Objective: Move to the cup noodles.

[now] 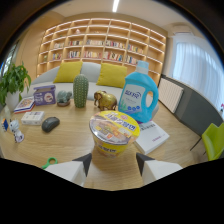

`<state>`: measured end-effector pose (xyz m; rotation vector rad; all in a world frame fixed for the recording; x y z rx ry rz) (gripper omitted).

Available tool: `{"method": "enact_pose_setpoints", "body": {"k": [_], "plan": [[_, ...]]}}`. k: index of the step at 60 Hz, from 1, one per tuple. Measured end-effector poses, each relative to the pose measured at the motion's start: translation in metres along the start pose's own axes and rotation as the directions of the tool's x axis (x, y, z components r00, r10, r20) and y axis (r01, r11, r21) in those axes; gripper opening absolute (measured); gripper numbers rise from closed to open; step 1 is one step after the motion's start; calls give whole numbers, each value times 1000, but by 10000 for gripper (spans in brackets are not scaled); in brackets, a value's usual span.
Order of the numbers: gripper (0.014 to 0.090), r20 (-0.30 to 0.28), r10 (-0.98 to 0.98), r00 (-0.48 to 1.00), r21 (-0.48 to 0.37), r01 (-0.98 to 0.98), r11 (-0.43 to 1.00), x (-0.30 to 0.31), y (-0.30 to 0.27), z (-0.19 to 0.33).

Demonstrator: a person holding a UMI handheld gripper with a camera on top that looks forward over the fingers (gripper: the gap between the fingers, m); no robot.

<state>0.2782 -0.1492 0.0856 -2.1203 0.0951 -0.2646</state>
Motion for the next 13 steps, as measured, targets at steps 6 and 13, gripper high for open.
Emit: {"method": "enact_pose_setpoints", "body": {"k": [6,13], "plan": [[842,5,2,1000,-6,-2,1000,-1,2,6],[843,1,5,1000,-11,-5,1000,-2,4,7]]}}
